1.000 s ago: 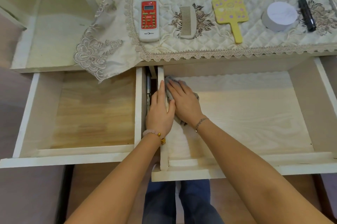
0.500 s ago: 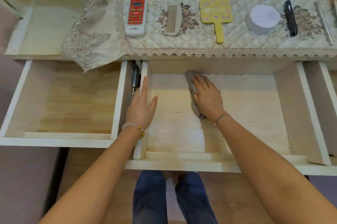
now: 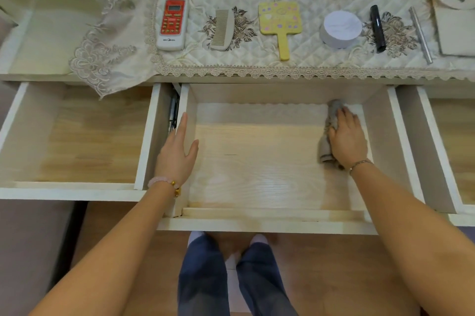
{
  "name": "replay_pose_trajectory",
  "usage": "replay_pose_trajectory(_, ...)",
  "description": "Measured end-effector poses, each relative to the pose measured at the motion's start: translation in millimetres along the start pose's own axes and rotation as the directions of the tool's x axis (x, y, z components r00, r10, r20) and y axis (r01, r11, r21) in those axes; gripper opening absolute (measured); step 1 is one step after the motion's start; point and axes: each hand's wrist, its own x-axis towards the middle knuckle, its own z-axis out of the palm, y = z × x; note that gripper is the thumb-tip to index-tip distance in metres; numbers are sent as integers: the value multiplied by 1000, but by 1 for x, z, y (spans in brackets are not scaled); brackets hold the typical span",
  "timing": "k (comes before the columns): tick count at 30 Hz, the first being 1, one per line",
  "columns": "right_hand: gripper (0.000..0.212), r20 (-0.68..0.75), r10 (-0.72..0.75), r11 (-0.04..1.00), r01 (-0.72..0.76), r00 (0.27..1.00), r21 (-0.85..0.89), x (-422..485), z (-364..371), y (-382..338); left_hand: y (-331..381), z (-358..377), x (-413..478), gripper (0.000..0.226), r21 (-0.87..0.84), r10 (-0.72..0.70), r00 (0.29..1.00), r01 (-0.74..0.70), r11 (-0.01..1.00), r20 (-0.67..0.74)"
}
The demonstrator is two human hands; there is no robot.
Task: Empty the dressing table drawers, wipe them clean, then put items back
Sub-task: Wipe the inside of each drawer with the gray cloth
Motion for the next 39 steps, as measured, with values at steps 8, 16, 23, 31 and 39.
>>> replay_pose_trajectory(8, 54, -85, 110, 989, -101, 990, 113, -21, 4, 17, 1, -1, 0, 64, 2, -3, 1000, 3, 1000, -7)
replay_pose_trajectory(16, 60, -85, 163, 965, -141, 983, 223, -35, 15, -9, 5, -2, -3, 68, 40, 2, 1000, -1, 999, -17)
replay_pose_trajectory(23, 59, -45, 39, 983, -30, 998, 184, -43, 24, -76, 4, -1, -2, 68, 29, 10, 1000, -9, 1000, -16)
replay_pose_trajectory(31, 61, 61, -256, 953, 241, 965, 184, -57, 36, -179, 1, 0, -1, 64, -34, 15, 1000, -16, 999, -17)
replay_pose_trajectory(39, 58, 141, -530, 836, 486, 836, 257, -90, 55, -256, 0, 0, -1, 59, -73, 16, 999, -19, 997, -43)
